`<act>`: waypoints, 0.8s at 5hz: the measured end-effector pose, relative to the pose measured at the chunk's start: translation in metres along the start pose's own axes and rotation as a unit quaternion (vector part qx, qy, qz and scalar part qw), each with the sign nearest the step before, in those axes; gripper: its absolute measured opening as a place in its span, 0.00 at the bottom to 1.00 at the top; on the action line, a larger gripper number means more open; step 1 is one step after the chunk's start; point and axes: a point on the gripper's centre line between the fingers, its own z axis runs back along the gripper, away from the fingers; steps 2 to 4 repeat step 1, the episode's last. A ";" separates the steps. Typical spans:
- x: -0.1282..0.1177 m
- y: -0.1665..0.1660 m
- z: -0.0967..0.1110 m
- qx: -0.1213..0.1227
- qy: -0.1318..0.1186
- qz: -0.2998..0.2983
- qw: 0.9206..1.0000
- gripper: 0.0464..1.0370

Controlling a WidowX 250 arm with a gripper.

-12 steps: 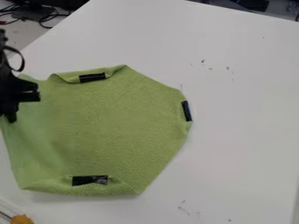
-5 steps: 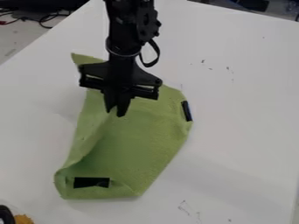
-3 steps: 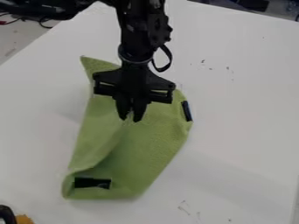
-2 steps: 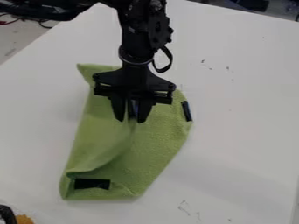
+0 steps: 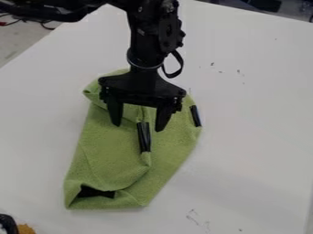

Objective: Folds the cloth from left to right

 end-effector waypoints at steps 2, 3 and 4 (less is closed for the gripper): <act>0.001 0.001 0.019 0.008 -0.018 -0.013 1.000 0.97; 0.001 0.001 0.019 0.008 -0.018 -0.013 1.000 0.97; 0.001 0.001 0.019 0.008 -0.018 -0.013 1.000 0.97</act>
